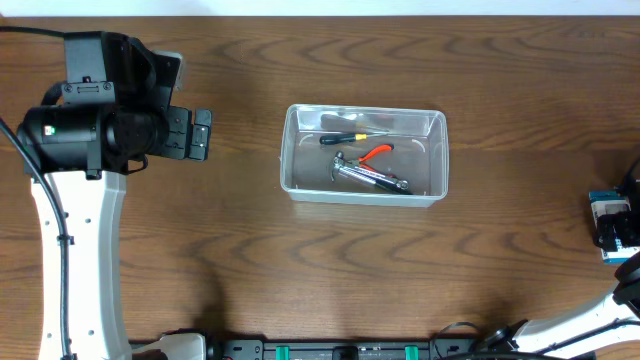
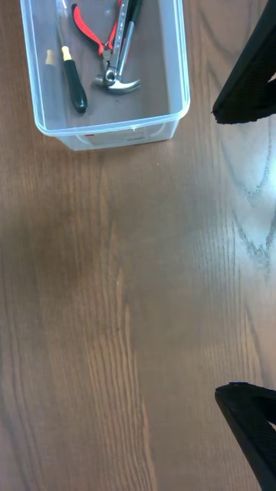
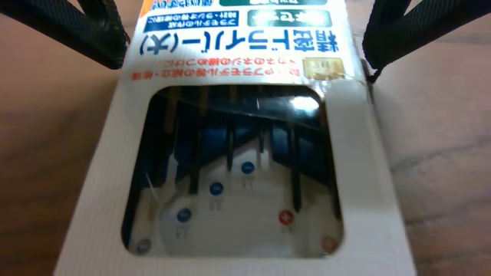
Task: Pack container
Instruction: 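Lower the right gripper and grasp the boxed screwdriver set, then lift the box and carry it left over the clear container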
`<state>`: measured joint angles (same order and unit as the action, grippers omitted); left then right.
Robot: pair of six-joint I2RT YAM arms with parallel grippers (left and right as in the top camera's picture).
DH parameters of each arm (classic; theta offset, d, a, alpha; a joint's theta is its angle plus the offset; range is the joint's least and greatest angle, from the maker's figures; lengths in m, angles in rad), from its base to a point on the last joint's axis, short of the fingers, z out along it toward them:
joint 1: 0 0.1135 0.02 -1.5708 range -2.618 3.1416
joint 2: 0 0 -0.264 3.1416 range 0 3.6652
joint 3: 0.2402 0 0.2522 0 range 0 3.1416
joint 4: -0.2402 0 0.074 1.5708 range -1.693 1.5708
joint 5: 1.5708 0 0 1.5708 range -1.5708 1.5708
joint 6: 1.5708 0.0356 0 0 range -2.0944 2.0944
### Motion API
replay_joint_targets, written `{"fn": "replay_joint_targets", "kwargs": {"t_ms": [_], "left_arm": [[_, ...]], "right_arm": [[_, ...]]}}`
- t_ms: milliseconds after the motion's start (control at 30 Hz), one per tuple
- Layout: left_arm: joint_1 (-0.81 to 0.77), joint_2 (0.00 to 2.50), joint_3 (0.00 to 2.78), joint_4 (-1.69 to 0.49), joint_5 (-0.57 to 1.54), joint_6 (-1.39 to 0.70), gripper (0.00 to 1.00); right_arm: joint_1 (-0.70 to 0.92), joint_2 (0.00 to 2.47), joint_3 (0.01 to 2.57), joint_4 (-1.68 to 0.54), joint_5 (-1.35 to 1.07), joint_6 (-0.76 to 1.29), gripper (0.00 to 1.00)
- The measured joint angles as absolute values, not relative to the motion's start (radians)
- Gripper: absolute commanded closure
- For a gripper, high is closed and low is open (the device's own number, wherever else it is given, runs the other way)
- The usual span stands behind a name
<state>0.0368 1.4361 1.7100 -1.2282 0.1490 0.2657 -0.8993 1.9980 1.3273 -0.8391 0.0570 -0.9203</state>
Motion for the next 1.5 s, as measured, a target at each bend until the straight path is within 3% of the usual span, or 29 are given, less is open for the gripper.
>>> {"fn": "replay_joint_targets", "kwargs": {"t_ms": [833, 1100, 1267, 1500], "left_arm": [[0.037, 1.436, 1.710, -1.228, 0.149, 0.265, 0.02], [0.037, 1.436, 1.710, -1.228, 0.149, 0.266, 0.02], [0.037, 1.436, 1.710, -1.228, 0.149, 0.265, 0.02], [0.037, 1.436, 1.710, -1.228, 0.149, 0.266, 0.02]], "right_arm": [[-0.906, 2.020, 1.328, -0.821, 0.015, -0.920, 0.03], [-0.906, 2.020, 1.330, -0.810, 0.015, -0.917, 0.15], [-0.906, 2.020, 1.330, -0.807, 0.018, -0.918, 0.28], [-0.906, 2.020, 1.332, -0.805, 0.021, -0.916, 0.32]]}}
